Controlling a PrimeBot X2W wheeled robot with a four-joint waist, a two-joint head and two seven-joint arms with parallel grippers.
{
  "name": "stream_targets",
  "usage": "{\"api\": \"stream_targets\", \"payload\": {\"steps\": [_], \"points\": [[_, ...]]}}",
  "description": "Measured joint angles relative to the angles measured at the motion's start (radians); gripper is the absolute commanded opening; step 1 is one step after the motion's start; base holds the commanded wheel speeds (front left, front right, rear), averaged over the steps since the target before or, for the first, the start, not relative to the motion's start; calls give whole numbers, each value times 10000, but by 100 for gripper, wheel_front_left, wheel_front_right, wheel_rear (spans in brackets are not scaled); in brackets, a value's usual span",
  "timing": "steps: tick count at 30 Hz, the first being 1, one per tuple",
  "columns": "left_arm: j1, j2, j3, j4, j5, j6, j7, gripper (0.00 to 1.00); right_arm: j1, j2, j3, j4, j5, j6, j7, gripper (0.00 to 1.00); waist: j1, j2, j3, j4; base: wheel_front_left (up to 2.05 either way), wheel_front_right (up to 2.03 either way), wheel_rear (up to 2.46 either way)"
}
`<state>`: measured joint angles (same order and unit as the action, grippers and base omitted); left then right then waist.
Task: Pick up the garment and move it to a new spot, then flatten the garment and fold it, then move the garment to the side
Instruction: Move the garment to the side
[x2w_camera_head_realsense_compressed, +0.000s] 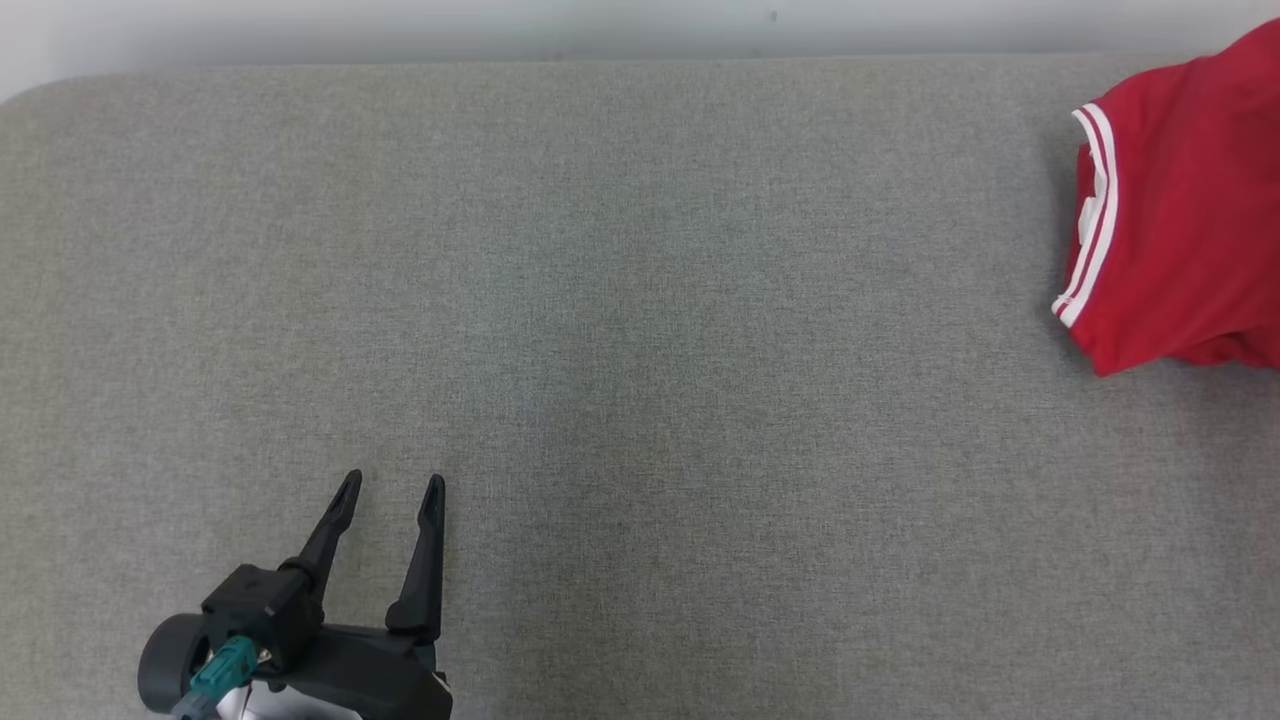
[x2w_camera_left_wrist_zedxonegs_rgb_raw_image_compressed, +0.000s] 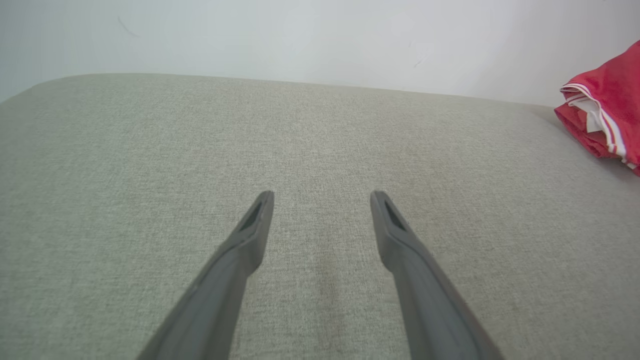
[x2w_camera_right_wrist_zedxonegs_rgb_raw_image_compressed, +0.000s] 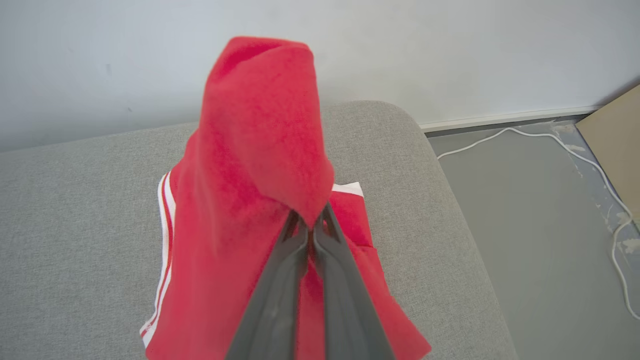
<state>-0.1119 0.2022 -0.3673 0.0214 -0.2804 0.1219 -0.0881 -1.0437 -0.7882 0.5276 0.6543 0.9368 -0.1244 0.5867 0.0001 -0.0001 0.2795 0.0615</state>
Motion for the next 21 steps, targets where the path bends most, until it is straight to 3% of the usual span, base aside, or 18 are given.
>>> {"api": "stream_targets", "payload": {"steps": [11, 12, 13, 14, 21], "points": [[-158, 8, 42, 42, -2, -4, 40, 100, -331, -142, 314, 537, -533, 0, 27, 2, -1, 1, 210, 145, 0, 0, 0], [-158, 8, 44, 50, -2, -4, 40, 100, -331, -151, 341, 585, -598, 0, 31, 45, -1, 1, 216, 148, 0, 0, 0], [-158, 8, 46, 61, -2, -4, 40, 100, -331, -188, 418, 594, -696, 0, 29, 45, -1, 0, 219, 149, 0, 0, 0], [-158, 8, 54, 86, -2, -4, 40, 100, -342, -211, 483, 612, -786, 0, 29, 100, -1, 0, 220, 149, 0, 0, 0], [-161, 2, 121, 244, -15, -4, 27, 100, -573, -163, 650, 892, -955, 12, -29, 100, -1, 0, 137, 76, 0, 0, 0]]}}
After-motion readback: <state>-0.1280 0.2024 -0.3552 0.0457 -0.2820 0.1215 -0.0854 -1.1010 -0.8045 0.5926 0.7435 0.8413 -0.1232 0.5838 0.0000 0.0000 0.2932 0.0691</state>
